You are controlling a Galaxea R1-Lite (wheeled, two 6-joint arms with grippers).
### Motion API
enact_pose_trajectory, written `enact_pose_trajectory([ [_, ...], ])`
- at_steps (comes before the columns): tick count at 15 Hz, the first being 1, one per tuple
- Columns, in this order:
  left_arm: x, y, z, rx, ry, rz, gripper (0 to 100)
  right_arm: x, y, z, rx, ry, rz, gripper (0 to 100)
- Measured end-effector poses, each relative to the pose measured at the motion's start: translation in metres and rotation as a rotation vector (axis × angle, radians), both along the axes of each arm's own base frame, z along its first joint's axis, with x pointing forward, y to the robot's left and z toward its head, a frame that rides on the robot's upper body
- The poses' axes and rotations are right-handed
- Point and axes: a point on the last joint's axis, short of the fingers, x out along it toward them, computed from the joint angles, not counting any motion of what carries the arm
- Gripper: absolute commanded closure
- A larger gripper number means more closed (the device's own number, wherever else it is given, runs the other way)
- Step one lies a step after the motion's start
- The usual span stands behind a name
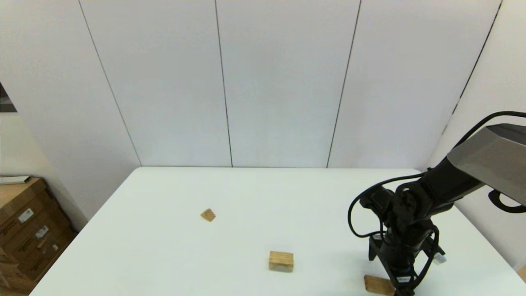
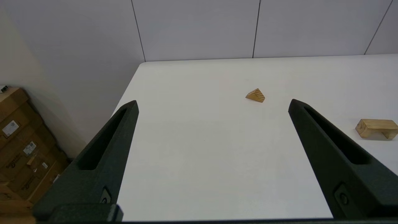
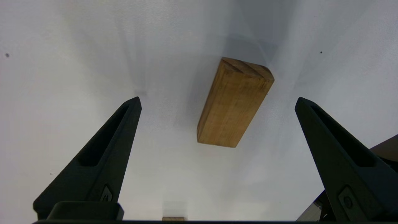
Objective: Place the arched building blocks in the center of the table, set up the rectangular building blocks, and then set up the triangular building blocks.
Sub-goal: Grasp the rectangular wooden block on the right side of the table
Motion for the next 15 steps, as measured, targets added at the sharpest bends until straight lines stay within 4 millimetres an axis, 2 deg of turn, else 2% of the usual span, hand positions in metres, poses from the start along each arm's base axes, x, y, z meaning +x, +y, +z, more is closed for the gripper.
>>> enact_pose_trajectory([
  [10,0.0,0.0,0.0,0.0,0.0,-0.001,0,0.004,0.0011,-0.0089,-0.006,0.023,-0.019,0],
  [11,0.0,0.0,0.0,0.0,0.0,-0.001,0,0.0041,0.001,-0.009,-0.007,0.024,-0.02,100],
  [15,0.0,0.0,0.0,0.0,0.0,-0.001,0,0.0039,0.0009,-0.0093,-0.007,0.025,-0.022,100],
])
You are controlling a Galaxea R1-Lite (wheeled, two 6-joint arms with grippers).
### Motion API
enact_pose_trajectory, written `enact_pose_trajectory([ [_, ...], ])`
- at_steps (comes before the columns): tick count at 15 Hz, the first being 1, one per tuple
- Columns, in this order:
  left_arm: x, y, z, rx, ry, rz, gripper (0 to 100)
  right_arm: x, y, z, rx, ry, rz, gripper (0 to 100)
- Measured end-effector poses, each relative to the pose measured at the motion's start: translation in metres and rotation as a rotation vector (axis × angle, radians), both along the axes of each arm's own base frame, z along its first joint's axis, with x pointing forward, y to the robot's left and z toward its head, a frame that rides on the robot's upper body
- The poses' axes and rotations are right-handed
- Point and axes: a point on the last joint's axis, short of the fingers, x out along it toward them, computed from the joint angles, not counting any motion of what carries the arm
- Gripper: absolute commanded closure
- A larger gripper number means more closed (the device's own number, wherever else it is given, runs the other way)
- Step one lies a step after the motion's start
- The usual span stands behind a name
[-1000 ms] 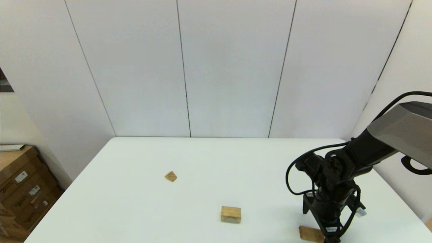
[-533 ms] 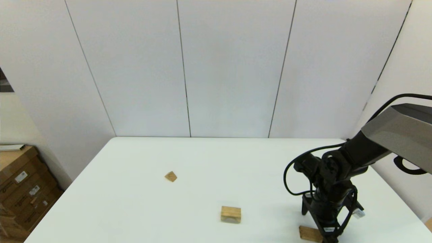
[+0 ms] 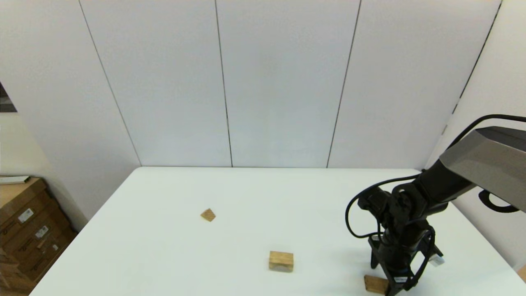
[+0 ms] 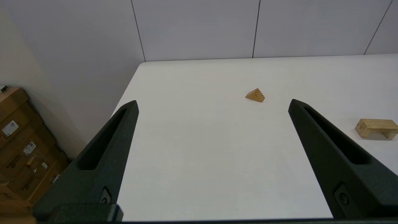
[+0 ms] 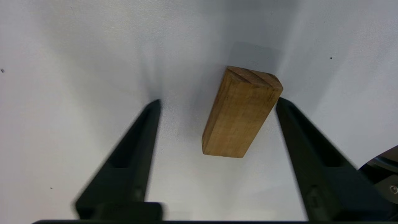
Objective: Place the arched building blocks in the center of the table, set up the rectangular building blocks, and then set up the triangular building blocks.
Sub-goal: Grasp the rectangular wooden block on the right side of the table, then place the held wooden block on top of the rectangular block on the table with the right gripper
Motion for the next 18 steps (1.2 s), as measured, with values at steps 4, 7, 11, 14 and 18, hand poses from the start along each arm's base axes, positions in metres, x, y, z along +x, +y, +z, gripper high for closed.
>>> enact_pose_trajectory([
  [4,0.0,0.0,0.0,0.0,0.0,0.0,0,0.0,-0.001,0.0,-0.001,0.002,-0.004,100],
  [7,0.0,0.0,0.0,0.0,0.0,0.0,0,0.001,-0.002,-0.001,-0.002,0.002,-0.005,100],
  [11,0.0,0.0,0.0,0.0,0.0,0.0,0,-0.002,-0.004,0.008,0.005,-0.019,-0.006,100],
  [14,0.0,0.0,0.0,0.0,0.0,0.0,0,-0.003,-0.005,0.029,0.021,-0.086,-0.007,100],
  [18,0.0,0.0,0.0,0.0,0.0,0.0,0,-0.01,0.012,0.068,0.058,-0.217,0.067,100],
])
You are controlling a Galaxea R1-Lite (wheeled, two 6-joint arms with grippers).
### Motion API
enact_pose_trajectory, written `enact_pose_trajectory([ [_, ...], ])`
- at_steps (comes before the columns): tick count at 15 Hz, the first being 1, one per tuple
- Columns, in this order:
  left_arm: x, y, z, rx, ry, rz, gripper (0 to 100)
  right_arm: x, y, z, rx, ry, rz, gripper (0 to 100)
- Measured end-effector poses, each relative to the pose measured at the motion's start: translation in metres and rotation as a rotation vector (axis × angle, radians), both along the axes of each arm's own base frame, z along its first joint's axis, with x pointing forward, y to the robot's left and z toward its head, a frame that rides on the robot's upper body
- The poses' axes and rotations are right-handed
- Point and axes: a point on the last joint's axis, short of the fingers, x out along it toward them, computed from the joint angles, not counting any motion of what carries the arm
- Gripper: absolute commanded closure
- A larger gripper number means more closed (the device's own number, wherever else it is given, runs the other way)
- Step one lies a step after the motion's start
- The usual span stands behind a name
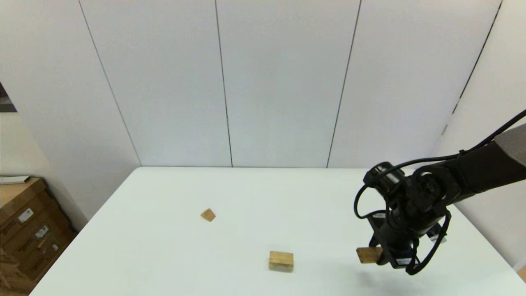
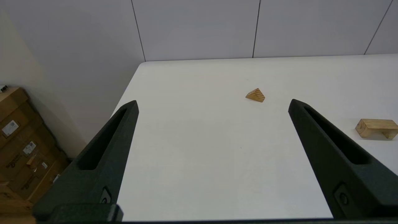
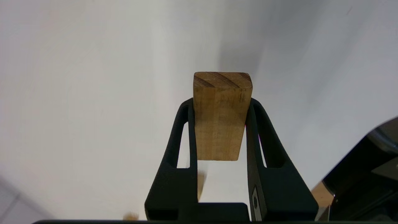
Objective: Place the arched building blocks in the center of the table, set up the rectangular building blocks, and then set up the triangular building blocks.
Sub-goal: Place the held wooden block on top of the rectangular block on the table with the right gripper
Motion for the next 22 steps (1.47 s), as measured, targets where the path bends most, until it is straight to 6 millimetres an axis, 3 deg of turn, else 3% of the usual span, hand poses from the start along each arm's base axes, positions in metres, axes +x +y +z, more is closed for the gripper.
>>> enact_pose_trajectory([
  [5,0.0,0.0,0.0,0.0,0.0,-0.001,0,-0.007,0.016,0.02,-0.005,-0.071,0.176,100],
  [13,0.0,0.0,0.0,0.0,0.0,0.0,0,-0.014,0.018,0.032,0.02,-0.147,0.662,100],
  [22,0.0,0.0,0.0,0.0,0.0,0.0,0,-0.016,0.057,0.038,0.126,-0.09,0.567,100],
])
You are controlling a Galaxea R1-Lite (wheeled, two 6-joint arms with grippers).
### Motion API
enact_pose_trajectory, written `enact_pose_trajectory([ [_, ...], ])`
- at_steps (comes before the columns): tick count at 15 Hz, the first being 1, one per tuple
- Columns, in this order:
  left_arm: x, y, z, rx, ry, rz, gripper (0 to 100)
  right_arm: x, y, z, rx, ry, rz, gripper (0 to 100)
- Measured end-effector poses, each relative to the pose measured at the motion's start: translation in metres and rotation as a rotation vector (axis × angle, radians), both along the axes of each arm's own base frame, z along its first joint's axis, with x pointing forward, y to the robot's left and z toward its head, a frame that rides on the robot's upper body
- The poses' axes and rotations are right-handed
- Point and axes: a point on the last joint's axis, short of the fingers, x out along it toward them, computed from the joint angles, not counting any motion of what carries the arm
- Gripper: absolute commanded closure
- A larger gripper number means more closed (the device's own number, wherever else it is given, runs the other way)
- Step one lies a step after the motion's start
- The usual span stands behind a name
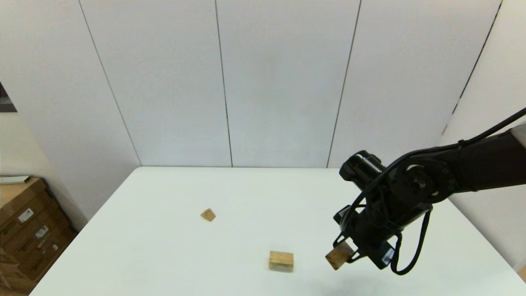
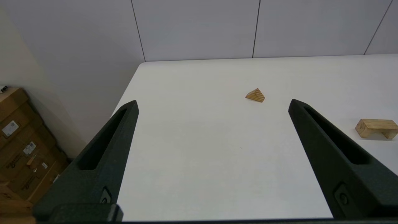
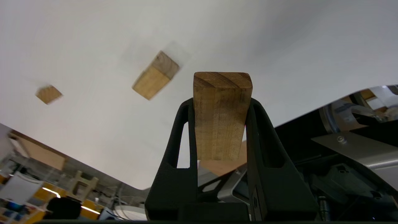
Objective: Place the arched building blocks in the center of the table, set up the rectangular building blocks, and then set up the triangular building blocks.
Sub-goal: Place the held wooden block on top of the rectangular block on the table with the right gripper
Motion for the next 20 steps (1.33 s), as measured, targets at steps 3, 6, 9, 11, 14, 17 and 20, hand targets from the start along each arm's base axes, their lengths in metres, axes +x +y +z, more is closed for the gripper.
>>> enact_pose_trajectory([
  [3,0.0,0.0,0.0,0.0,0.0,0.0,0,0.002,0.009,0.005,-0.002,-0.044,0.068,100],
  [6,0.0,0.0,0.0,0.0,0.0,0.0,0,0.004,0.014,0.011,-0.022,-0.124,0.25,100],
  [9,0.0,0.0,0.0,0.0,0.0,0.0,0,0.006,0.025,0.015,-0.016,-0.155,0.305,100],
  [11,0.0,0.0,0.0,0.0,0.0,0.0,0,0.005,0.041,0.015,-0.007,-0.158,0.333,100],
  [14,0.0,0.0,0.0,0.0,0.0,0.0,0,0.001,0.068,0.011,-0.01,-0.165,0.403,100],
  [17,0.0,0.0,0.0,0.0,0.0,0.001,0,0.001,0.078,0.005,-0.087,-0.218,0.506,100],
  [20,0.0,0.0,0.0,0.0,0.0,0.001,0,0.0,0.078,0.001,-0.206,-0.286,0.734,100],
])
